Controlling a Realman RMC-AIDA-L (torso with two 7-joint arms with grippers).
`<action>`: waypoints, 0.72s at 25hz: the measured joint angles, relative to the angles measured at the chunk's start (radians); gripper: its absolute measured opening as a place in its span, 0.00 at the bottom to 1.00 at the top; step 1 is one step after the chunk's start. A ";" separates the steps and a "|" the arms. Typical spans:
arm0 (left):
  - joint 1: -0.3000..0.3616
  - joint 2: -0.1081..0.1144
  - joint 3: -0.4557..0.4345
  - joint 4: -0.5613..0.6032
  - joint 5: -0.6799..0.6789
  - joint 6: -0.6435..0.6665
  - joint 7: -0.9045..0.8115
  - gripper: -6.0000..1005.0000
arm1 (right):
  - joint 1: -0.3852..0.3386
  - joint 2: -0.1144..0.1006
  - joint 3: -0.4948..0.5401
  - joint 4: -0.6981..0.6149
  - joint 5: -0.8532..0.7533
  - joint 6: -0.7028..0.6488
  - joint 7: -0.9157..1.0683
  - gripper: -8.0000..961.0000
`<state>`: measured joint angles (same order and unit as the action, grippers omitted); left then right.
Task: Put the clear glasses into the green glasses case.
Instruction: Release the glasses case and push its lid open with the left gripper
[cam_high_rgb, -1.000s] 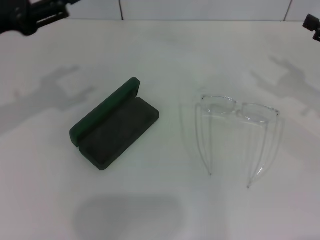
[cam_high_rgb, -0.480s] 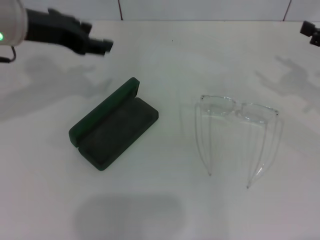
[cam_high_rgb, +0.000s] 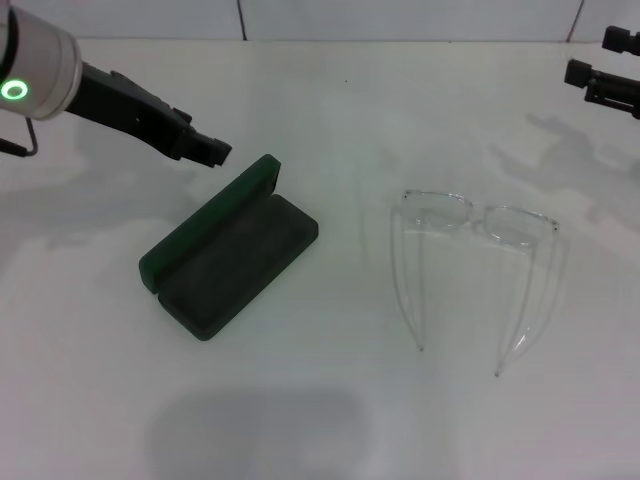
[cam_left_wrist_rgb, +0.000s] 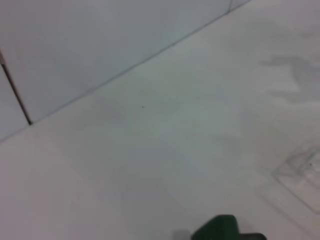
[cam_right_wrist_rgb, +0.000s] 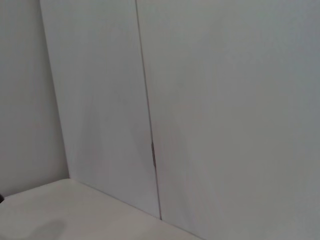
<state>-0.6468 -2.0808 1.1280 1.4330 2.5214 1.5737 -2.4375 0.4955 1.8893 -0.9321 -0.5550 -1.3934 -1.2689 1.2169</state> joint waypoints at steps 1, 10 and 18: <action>-0.002 -0.002 0.007 0.002 0.000 0.007 -0.011 0.62 | 0.002 0.001 0.000 0.000 -0.001 0.001 -0.001 0.81; -0.020 -0.005 0.085 -0.098 0.011 0.000 -0.068 0.62 | 0.016 0.010 -0.001 -0.002 -0.023 0.002 -0.005 0.81; -0.040 -0.005 0.087 -0.170 0.076 -0.031 -0.069 0.62 | 0.017 0.017 -0.001 -0.002 -0.025 0.000 -0.005 0.80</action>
<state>-0.6873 -2.0862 1.2145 1.2631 2.5975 1.5425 -2.5069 0.5124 1.9061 -0.9327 -0.5570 -1.4188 -1.2692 1.2118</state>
